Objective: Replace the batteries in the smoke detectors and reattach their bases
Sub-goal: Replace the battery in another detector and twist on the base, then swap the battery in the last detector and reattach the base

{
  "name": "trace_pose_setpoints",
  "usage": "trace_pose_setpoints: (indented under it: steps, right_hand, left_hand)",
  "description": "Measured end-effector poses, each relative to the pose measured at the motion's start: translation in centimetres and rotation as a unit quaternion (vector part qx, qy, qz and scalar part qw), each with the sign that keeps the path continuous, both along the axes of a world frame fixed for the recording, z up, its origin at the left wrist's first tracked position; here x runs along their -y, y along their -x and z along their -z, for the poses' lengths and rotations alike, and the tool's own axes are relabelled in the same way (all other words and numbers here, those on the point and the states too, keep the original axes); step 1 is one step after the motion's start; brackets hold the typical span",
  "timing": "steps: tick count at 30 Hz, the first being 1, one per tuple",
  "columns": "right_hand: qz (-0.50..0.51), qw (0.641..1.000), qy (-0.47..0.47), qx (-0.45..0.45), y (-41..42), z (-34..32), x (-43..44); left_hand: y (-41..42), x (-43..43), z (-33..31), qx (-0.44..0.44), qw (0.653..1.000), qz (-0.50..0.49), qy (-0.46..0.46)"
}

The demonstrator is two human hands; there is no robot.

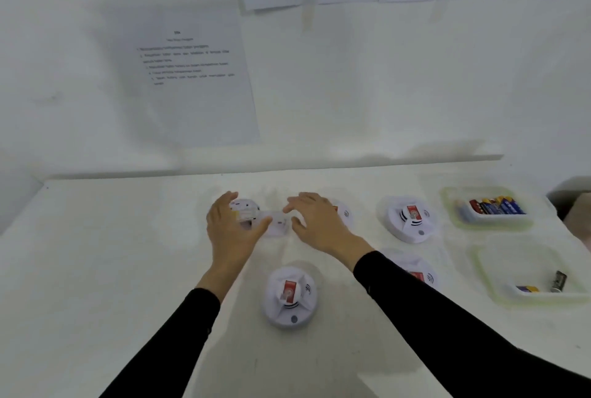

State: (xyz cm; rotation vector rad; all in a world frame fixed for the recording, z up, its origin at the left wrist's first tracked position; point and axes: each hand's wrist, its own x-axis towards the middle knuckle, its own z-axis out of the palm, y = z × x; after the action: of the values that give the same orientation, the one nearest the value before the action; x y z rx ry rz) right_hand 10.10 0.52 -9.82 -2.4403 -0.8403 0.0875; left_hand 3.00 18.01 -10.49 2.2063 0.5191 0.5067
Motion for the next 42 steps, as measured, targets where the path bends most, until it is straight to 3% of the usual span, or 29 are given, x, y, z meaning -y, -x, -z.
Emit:
trace_pose_setpoints:
  steps: [4, 9, 13, 17, 24, 29, 34, 39, 42]
  right_hand:
    - [-0.067, 0.987, 0.147, -0.019, -0.3, -0.2, -3.3]
    - [-0.075, 0.976, 0.204, -0.001, -0.7, 0.0, -4.6]
    - [-0.049, 0.983, 0.167, 0.061, 0.0, -0.4, -3.1]
    - [-0.010, 0.985, 0.065, 0.160, 1.9, -1.3, 1.9]
    - [0.038, 0.993, -0.102, 0.046, 7.3, -3.2, 15.2]
    - [0.037, 0.994, -0.100, 0.019, 11.7, -2.4, 23.4]
    - [-0.005, 0.999, -0.021, 0.029, 14.0, 0.2, 29.8]
    - [-0.027, 0.999, 0.027, -0.001, 14.1, 2.1, 33.4]
    - [-0.054, 0.998, 0.024, 0.015, 13.8, 2.3, 34.2]
  left_hand:
    - [1.1, -2.8, 0.3, -0.125, 0.987, 0.024, 0.094]
    - [0.3, -4.9, 3.7, -0.136, 0.985, 0.027, 0.102]
    - [2.4, -2.5, 0.3, -0.057, 0.994, 0.031, 0.083]
    - [3.3, -0.7, -0.9, 0.007, 0.995, 0.058, 0.077]
    - [3.5, 8.0, -3.3, 0.060, 0.976, 0.148, 0.150]
    - [3.5, 15.8, -3.6, 0.083, 0.952, 0.186, 0.229]
    - [3.3, 21.8, -3.4, 0.073, 0.936, 0.202, 0.280]
    - [3.1, 26.8, -3.4, 0.059, 0.938, 0.207, 0.273]
    - [3.0, 29.2, -3.3, 0.055, 0.912, 0.220, 0.342]
